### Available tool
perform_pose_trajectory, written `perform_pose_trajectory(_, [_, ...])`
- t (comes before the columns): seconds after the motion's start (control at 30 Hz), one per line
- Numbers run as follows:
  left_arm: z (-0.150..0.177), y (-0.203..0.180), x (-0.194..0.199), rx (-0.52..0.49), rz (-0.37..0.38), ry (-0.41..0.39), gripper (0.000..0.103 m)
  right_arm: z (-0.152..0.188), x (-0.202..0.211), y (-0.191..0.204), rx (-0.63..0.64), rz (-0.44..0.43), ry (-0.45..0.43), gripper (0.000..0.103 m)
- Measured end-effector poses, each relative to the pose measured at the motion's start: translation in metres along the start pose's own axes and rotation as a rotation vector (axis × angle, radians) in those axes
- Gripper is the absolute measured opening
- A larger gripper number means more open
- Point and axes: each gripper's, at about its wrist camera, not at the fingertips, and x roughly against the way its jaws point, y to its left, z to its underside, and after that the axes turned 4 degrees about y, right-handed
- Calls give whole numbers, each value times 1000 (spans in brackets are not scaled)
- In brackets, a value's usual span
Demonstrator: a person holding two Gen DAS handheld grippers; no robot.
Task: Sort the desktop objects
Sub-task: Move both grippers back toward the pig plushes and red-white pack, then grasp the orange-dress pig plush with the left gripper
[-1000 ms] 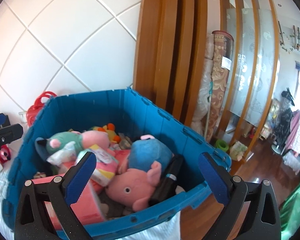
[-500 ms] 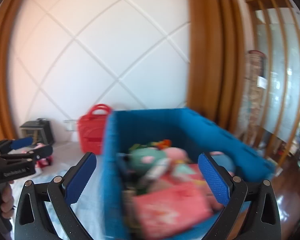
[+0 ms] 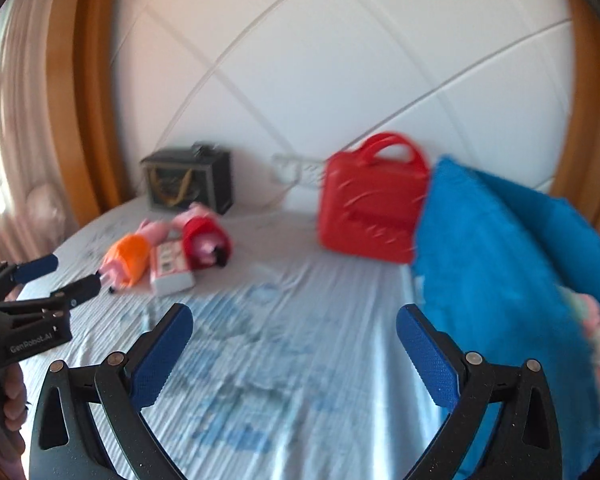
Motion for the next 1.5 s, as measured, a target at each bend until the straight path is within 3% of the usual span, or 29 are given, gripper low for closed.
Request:
perform_pose_trajectory(0.27, [10,102,-73,137,-129,128,79,-19,-109,73,75,-119,165,103])
perform_pose_trajectory(0.53, [4,151,-162,163,-162,214,79,-32,-209,108,138,-119,295,103])
perform_pose_trajectory(0.83, [-57,157,-230,117,-139,203,79,-51,-305,146,163,-164,385,103])
perform_pose_trajectory(1.0, [-85,148,-275,104,-60,245,79,-61,-344,170,161,-222,403,103])
perform_pose_trajectory(1.07, [-88,148,-293,108,-40,275,79,-62,-358,177,166,-231,413,103])
perform_pose_trajectory(1.13, [-90,149,-309,130,7,318,89,-63,-371,182,173,-232,423,103])
perform_pose_trajectory(1.2, [-89,148,-322,134,0,348,95,-63,-384,184,154,-274,441,103])
perform_pose_trajectory(1.4, [-77,142,-316,108,-7,337,87,-58,-390,174,124,-259,448,102])
perform_pose_trajectory(1.43, [-73,141,-312,107,-14,335,85,-57,-387,170,119,-256,449,96])
perform_pose_trajectory(1.5, [-67,137,-303,102,-26,332,84,-55,-383,163,117,-249,462,96])
